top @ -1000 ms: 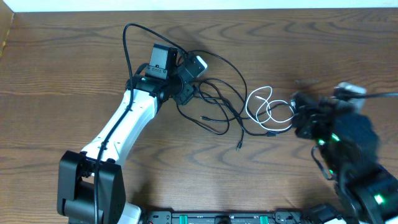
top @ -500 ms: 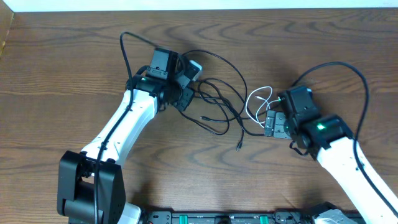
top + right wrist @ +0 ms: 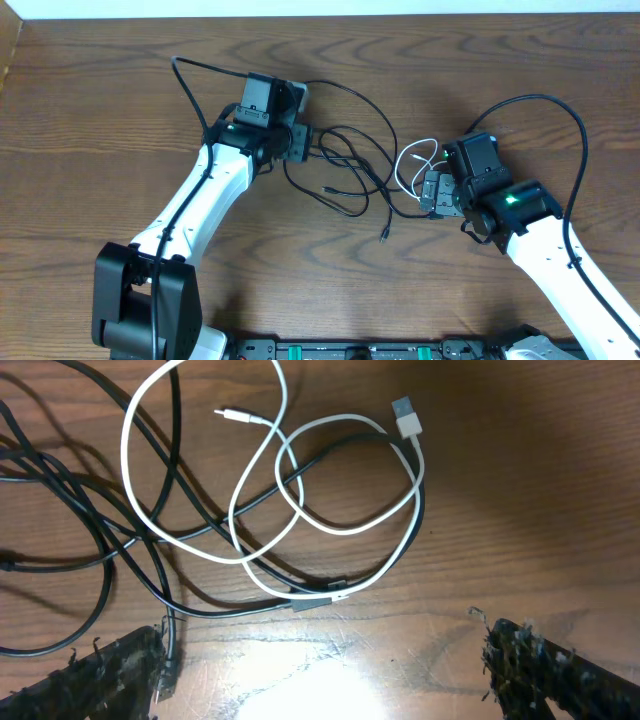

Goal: Untangle cables

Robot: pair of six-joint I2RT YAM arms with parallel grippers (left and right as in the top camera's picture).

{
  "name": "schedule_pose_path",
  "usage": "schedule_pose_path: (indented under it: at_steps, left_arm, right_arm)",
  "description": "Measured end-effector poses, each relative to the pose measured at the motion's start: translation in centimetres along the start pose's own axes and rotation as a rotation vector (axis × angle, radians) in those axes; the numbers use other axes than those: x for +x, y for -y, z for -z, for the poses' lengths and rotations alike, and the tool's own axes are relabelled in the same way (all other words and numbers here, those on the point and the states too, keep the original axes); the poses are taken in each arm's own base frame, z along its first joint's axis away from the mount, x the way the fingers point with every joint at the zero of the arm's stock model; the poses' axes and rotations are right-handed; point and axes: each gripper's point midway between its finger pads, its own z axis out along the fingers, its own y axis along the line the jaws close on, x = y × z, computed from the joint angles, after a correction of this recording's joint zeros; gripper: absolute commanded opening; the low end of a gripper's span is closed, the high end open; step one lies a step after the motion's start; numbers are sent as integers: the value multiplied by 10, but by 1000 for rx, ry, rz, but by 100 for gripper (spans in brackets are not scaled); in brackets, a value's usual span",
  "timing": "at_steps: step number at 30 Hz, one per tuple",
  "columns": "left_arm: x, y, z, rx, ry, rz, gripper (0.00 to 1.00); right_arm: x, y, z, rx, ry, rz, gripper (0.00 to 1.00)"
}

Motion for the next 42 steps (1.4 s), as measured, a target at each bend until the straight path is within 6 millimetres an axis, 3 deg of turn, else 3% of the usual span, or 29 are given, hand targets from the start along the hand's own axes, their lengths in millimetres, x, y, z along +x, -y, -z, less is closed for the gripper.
schedule_pose_path:
  at_steps: [4,7,12,14,21,26,42]
  left_arm:
    - [-23,-14,-2,-80,99,62,55]
    - [-32,-23,-19,-117,136,91,56]
    - [-1,-34,-68,-147,23,118,56]
    - [6,-35,-76,-150,-2,123,55]
    - [-2,-35,-75,-147,31,124,55]
    - [4,-36,-75,-154,8,127,46]
    - [7,-47,-81,-211,5,136,47]
  right_arm:
    - [0,0,0,0,1,0,99]
    - [0,0,0,1,-1,0,99]
    - [4,2,0,8,-15,12,99]
    - [4,2,0,8,-15,18,99]
    - [5,1,0,0,-20,22,99]
    - [6,-2,0,-17,-30,22,99]
    - [17,-21,2,-109,-78,37,99]
